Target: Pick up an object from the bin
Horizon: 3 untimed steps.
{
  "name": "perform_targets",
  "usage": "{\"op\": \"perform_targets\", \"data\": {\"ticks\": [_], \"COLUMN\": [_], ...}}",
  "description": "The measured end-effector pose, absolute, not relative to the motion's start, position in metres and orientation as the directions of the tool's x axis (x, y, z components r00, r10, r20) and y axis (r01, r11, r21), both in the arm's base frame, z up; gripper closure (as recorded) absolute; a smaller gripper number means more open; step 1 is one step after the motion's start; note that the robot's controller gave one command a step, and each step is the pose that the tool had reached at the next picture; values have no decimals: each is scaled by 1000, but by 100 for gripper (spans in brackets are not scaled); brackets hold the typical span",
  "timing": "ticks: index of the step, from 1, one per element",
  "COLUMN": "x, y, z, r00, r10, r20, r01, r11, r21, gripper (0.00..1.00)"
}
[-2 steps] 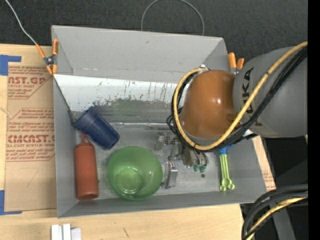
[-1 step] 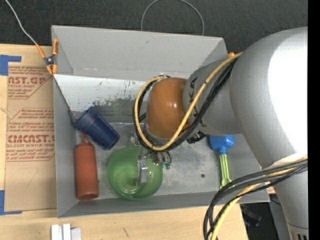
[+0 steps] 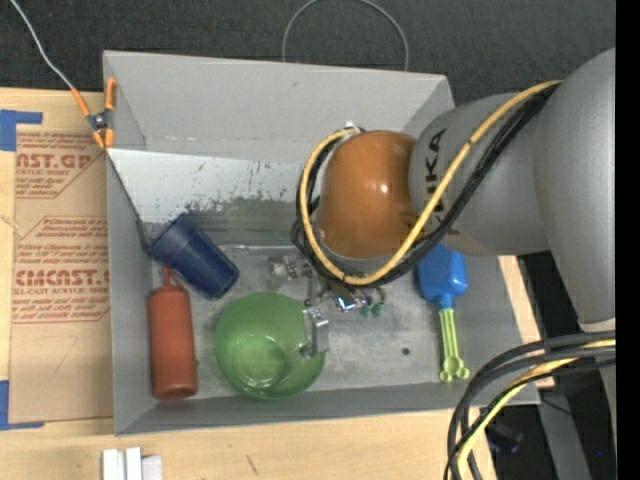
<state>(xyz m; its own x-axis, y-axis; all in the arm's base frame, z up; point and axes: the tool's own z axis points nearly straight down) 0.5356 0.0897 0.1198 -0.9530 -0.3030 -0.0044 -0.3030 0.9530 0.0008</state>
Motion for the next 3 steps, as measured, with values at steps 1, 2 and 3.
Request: {"op": "perform_targets", "data": {"ticks": [1,2,3], "x": [490,527,487], "y": [160,121,151], "z": [100,71,74], "r00": [-932,-922,-969], "r10": [-363,-388,-247], "r20": [3,-8,-23], "r01": [-363,-388,-247], "r11": [932,922,969], "r21": [6,0,4], "gripper": [0,0,100]}}
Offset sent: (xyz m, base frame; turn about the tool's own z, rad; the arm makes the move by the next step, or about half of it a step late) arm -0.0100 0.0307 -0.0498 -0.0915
